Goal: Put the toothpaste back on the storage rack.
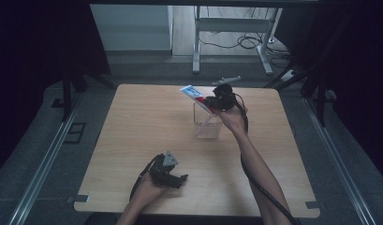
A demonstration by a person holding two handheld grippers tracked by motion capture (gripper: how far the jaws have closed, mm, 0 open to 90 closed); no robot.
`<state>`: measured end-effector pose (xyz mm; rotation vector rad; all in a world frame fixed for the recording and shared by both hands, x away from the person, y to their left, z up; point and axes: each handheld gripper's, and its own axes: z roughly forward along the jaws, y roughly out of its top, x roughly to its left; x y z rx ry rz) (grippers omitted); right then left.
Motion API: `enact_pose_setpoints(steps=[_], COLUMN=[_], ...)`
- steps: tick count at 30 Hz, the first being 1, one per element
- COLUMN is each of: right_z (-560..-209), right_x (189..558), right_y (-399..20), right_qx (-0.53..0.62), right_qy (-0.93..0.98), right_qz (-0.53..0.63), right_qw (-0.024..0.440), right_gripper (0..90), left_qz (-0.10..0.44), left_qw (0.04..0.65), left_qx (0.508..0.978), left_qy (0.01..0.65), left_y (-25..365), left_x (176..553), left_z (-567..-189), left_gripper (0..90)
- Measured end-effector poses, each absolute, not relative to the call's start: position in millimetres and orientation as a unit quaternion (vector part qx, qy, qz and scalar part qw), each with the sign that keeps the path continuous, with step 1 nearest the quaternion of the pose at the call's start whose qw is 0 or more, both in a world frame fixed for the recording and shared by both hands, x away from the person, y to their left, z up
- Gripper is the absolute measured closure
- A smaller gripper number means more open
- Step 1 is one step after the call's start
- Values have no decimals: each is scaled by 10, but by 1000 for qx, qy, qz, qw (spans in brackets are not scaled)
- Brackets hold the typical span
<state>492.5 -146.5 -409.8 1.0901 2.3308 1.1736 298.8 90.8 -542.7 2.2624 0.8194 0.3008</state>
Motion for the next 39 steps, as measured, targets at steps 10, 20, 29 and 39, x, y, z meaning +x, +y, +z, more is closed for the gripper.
enact_pose_setpoints(steps=[10, 20, 29, 39], right_z=[-4146, -4130, -4091, -4054], right_x=[4937, 4919, 4926, 4931], right_y=[-1486, -1458, -1387, -1328], right_qx=[381, 376, 365, 362], right_qy=[817, 820, 820, 815], right_qz=[406, 402, 404, 414], right_qw=[151, 158, 174, 183], right_gripper=[759, 778, 792, 802], left_qz=[116, 116, 116, 117], left_qw=[351, 351, 351, 351], left_qx=[873, 874, 874, 874], left_qy=[317, 316, 316, 316], left_y=[908, 908, 909, 909], left_x=[2988, 2988, 2989, 2989], left_z=[-5428, -5428, -5427, -5427], left_gripper=[149, 149, 149, 148])
